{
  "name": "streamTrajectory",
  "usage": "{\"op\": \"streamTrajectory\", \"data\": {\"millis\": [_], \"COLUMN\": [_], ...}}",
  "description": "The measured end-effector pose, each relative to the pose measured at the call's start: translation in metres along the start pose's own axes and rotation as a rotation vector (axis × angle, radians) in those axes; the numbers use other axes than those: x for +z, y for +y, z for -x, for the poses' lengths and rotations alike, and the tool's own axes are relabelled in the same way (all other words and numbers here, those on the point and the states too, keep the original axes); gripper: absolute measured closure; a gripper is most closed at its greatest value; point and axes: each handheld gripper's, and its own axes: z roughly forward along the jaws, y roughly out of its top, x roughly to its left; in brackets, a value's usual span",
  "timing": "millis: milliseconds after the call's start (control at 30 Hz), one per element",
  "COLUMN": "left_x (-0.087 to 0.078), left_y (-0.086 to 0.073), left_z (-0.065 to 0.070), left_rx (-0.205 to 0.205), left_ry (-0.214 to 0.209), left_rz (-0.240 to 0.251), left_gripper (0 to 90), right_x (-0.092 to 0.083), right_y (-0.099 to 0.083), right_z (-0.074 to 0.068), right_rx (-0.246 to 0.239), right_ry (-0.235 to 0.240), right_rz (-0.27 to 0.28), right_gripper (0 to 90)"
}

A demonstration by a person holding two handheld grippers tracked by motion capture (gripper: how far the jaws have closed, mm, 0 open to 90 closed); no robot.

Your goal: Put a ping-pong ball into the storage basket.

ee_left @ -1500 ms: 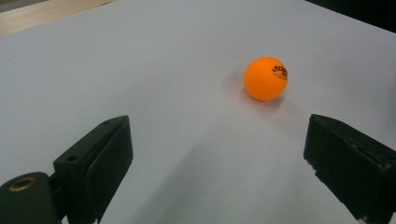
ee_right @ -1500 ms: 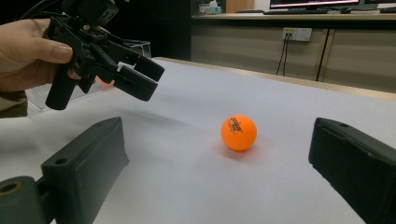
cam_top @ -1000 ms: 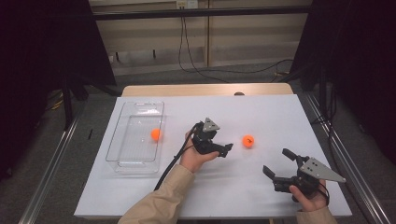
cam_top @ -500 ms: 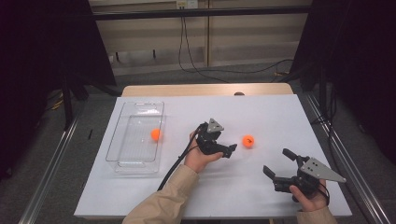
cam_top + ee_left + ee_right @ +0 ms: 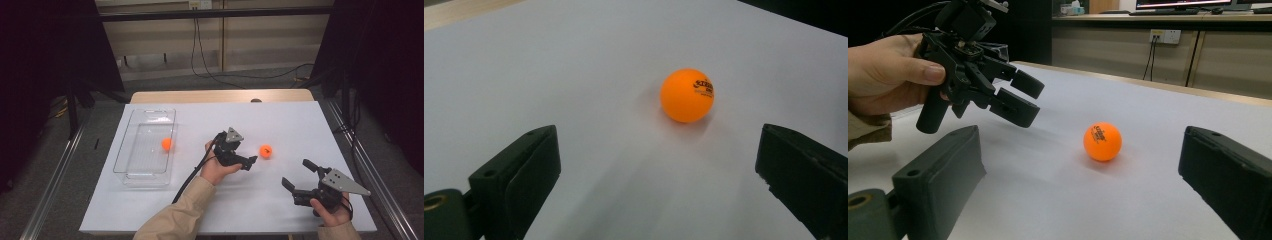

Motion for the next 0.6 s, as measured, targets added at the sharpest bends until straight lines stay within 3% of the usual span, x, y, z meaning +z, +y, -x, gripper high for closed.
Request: {"op": "streamTrajectory", "data": {"millis": [600], "left_x": [0.013], "left_y": [0.003], "left_z": [0.006], "left_rx": [0.018], "left_ry": [0.002], "left_rz": [-0.011], "left_gripper": [4.6], "right_x": [0.0], "right_y": [0.0], "right_z": [0.0], "right_rx": [-0.001], "right_ry": [0.0], "right_rz": [-0.001], "right_gripper": [3.8]}}
